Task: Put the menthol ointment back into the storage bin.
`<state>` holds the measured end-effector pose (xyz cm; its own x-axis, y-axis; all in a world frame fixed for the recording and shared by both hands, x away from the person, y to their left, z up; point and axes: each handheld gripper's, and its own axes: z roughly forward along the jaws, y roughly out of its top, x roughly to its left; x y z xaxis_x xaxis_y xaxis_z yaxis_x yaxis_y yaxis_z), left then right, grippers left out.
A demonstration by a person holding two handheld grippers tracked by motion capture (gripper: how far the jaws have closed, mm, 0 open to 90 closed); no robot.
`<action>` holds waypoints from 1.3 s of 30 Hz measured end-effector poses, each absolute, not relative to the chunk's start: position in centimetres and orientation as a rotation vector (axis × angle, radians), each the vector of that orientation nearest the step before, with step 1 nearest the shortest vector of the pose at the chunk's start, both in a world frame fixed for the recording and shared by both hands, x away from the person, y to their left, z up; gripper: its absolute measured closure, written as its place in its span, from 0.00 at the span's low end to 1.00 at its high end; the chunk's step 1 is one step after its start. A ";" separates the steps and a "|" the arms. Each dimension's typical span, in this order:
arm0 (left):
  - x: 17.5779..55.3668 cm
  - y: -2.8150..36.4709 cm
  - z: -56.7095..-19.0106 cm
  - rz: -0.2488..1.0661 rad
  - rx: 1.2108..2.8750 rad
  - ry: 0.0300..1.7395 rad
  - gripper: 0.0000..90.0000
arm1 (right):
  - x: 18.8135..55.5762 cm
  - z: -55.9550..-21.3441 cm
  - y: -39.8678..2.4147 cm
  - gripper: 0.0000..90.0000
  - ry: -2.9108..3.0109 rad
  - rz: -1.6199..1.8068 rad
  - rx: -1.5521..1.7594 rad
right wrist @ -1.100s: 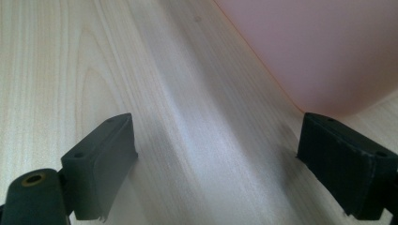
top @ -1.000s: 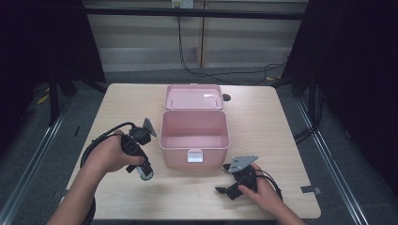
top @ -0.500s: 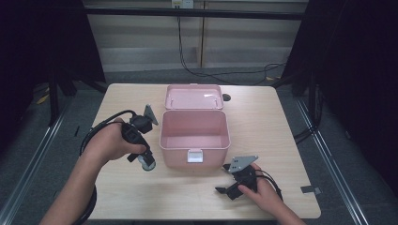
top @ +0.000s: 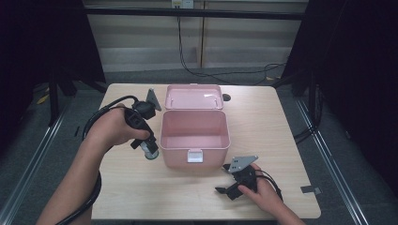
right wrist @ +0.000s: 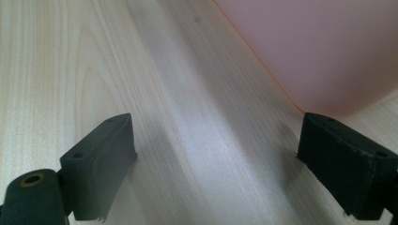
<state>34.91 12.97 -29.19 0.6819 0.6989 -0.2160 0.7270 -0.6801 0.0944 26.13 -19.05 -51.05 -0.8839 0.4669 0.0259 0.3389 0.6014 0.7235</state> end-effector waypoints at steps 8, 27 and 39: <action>35.7 12.2 -28.5 -0.248 2.712 1.167 0.56 | 26.1 -51.1 -19.0 0.12 2.661 1.149 0.677; 38.0 9.9 -27.4 -0.249 2.696 1.175 0.56 | 26.1 -51.1 -19.0 0.12 2.662 1.150 0.686; 39.2 8.4 -27.2 -0.228 2.688 1.195 0.56 | 26.0 -51.0 -19.0 0.12 2.662 1.149 0.688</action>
